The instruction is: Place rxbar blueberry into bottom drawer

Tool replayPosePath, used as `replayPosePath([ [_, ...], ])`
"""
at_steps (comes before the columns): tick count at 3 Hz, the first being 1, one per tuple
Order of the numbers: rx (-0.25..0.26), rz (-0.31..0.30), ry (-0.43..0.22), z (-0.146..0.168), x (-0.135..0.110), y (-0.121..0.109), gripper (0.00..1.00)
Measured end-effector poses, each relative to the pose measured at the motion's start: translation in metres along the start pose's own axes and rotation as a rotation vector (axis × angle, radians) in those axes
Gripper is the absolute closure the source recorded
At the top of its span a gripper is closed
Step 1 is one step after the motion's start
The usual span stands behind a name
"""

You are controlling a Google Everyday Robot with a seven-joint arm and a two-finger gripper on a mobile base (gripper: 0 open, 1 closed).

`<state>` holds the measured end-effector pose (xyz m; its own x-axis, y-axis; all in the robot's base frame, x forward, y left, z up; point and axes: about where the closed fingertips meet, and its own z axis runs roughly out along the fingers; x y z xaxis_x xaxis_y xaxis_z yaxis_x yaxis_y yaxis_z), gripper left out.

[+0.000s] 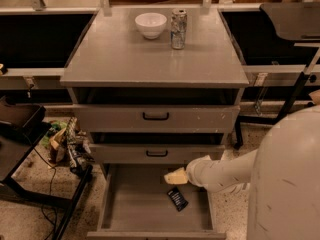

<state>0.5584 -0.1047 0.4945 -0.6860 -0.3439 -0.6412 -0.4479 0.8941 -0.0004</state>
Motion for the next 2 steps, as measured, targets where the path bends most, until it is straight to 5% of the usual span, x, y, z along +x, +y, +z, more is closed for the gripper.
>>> replayPosePath([
  [2,0.088,0.058,0.073,-0.066,0.002,-0.020,0.00],
])
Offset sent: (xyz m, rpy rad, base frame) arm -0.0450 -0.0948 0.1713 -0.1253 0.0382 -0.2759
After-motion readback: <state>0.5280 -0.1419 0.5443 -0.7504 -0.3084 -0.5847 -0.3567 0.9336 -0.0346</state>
